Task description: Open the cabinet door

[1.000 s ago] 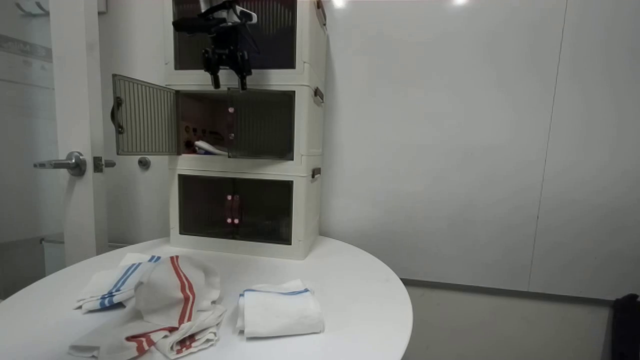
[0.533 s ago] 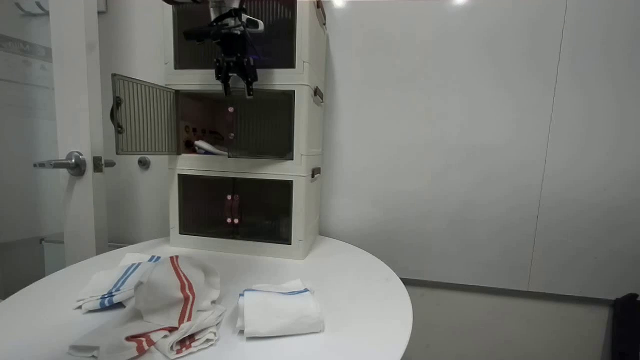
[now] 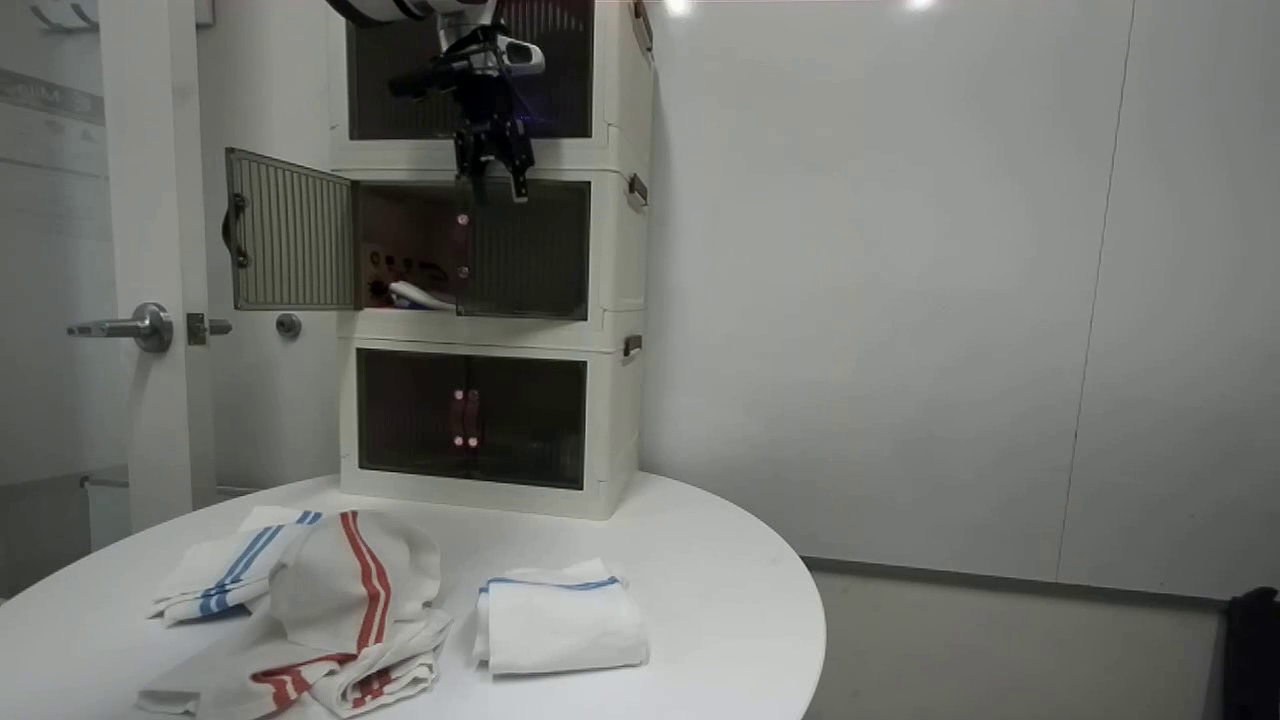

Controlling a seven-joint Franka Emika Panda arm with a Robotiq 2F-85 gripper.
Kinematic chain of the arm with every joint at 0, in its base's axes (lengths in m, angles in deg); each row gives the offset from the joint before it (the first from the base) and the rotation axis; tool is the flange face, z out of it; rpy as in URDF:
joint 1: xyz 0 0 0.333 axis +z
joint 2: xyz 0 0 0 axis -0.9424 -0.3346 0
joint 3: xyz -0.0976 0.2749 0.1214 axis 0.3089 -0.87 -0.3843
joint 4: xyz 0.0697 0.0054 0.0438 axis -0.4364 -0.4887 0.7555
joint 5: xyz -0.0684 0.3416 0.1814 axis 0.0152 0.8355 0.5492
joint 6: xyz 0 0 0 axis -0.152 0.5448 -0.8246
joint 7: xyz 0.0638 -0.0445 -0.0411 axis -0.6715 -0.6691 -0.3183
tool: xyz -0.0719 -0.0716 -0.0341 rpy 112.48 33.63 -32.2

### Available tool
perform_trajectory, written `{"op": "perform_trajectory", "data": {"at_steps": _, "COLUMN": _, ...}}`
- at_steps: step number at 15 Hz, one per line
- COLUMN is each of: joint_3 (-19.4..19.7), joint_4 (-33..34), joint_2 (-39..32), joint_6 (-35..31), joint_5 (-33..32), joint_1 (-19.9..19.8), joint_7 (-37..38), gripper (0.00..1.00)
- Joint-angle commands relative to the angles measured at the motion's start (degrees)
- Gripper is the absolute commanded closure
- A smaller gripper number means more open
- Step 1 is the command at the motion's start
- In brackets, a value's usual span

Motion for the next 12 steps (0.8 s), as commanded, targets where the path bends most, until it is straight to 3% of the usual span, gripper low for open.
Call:
{"op": "perform_trajectory", "data": {"at_steps": 1, "joint_3": 1.9, "joint_4": 0.0, "joint_2": 1.6, "joint_6": 1.6, "joint_5": -2.5, "joint_1": 0.4, "joint_7": 2.0, "gripper": 0.00}}
{"op": "perform_trajectory", "data": {"at_steps": 6, "joint_3": 3.5, "joint_4": -3.8, "joint_2": 4.6, "joint_6": 0.8, "joint_5": -2.6, "joint_1": -0.5, "joint_7": 0.9, "gripper": 0.00}}
{"op": "perform_trajectory", "data": {"at_steps": 12, "joint_3": 2.1, "joint_4": -8.3, "joint_2": 5.1, "joint_6": 0.5, "joint_5": 1.4, "joint_1": -3.6, "joint_7": -4.7, "gripper": 0.00}}
